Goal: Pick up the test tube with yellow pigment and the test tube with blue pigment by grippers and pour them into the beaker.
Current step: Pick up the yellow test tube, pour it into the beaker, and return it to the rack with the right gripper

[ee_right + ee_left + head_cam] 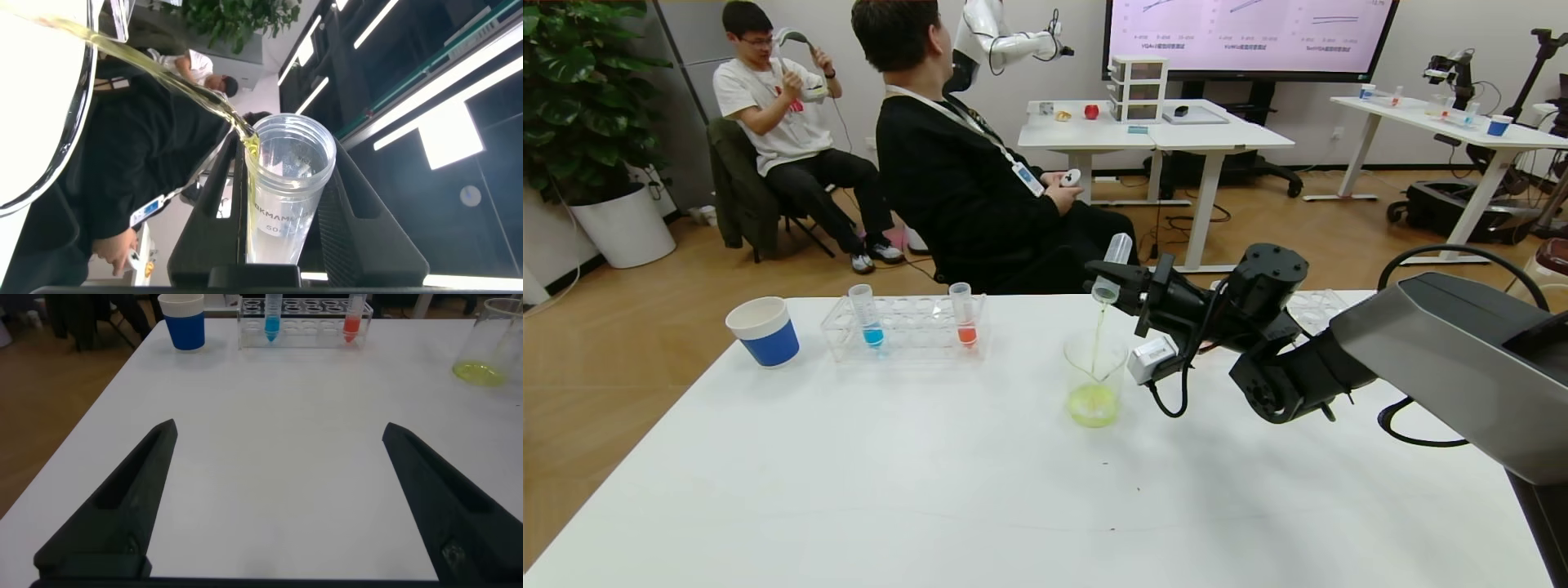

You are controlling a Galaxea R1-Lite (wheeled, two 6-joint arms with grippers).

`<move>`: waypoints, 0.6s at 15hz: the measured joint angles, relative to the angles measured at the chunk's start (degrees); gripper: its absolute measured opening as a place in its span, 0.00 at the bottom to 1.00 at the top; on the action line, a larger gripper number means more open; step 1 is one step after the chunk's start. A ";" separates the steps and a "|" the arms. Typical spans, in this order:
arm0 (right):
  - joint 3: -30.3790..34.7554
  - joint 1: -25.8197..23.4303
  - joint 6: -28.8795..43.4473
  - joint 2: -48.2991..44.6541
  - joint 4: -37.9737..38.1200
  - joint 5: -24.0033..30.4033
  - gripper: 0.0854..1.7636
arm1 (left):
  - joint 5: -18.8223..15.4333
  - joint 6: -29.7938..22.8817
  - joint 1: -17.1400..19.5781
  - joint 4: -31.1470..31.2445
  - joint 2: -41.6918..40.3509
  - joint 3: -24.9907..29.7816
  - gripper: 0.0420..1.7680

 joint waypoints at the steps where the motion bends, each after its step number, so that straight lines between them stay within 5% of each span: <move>1: 0.02 -0.04 -0.63 0.01 0.04 0.07 0.25 | -0.02 0.00 0.00 0.00 0.00 0.00 0.99; 6: 0.11 -0.63 -1.51 0.04 1.30 0.30 0.25 | -0.02 0.00 0.00 0.00 0.00 0.00 0.99; 9: 0.20 -1.00 5.60 -2.95 4.08 -0.22 0.25 | -0.02 0.02 0.00 0.00 0.00 0.00 0.99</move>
